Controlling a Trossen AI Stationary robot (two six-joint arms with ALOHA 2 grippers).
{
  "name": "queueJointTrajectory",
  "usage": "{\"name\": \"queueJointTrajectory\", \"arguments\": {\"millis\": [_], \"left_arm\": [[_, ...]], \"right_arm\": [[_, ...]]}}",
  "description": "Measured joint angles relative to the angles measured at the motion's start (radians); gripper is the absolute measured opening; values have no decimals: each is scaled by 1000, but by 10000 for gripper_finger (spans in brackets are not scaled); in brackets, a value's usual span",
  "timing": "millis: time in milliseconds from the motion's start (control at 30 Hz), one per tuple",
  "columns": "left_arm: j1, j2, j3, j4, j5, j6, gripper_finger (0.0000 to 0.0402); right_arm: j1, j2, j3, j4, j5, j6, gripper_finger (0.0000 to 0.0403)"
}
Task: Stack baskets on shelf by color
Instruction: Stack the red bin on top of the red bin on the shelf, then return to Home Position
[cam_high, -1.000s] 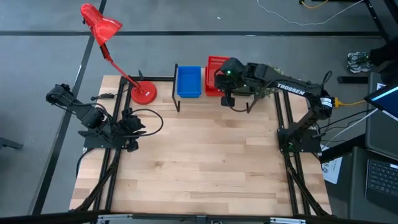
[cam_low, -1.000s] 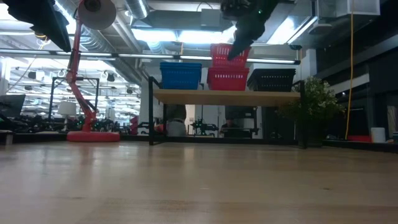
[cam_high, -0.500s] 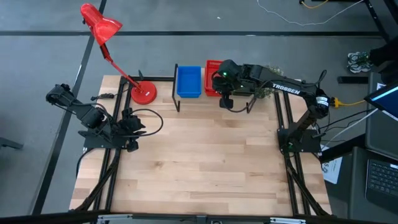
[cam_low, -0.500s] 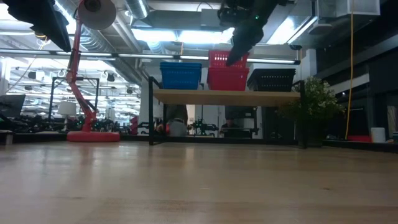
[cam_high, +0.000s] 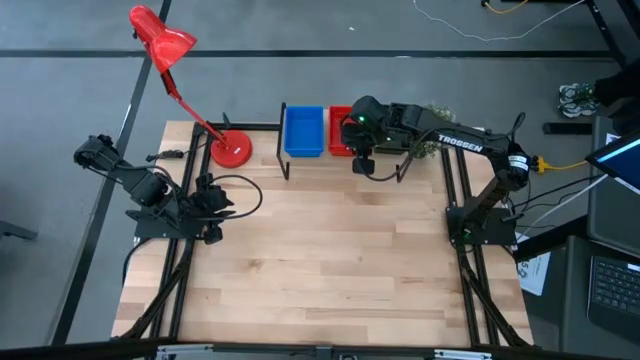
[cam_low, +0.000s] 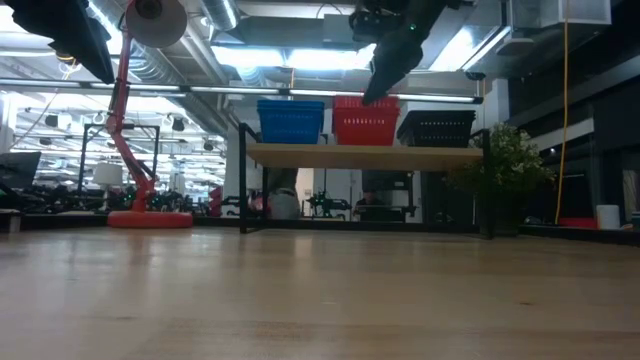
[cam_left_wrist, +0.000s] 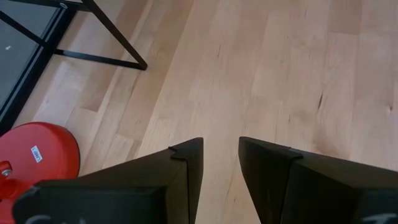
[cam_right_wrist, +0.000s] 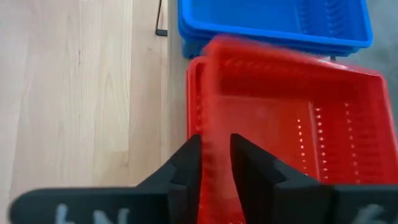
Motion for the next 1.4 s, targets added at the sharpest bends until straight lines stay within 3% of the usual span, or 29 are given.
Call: {"name": "queueJointTrajectory", "arguments": {"millis": [200, 400, 667, 967, 1100, 1233, 1400], "left_arm": [[0, 0, 0, 0, 0, 0, 94], [0, 0, 0, 0, 0, 0, 94], [0, 0, 0, 0, 0, 1, 94], [-2, 0, -4, 3, 0, 2, 94], [-46, -24, -86, 18, 0, -35, 94], [-115, -89, -241, 217, -46, -67, 94], [-141, -157, -405, 539, -191, 123, 94]], "right_arm": [[2, 0, 18, -16, 0, 8, 121], [30, 0, 132, -81, 3, 70, 130], [100, -2, 289, -322, -6, 383, 131], [198, -5, 257, -544, -80, 471, 131], [268, -19, 201, -583, -80, 528, 131], [357, -48, 109, -582, -80, 591, 131], [470, -98, -15, -544, -80, 671, 131]]}}
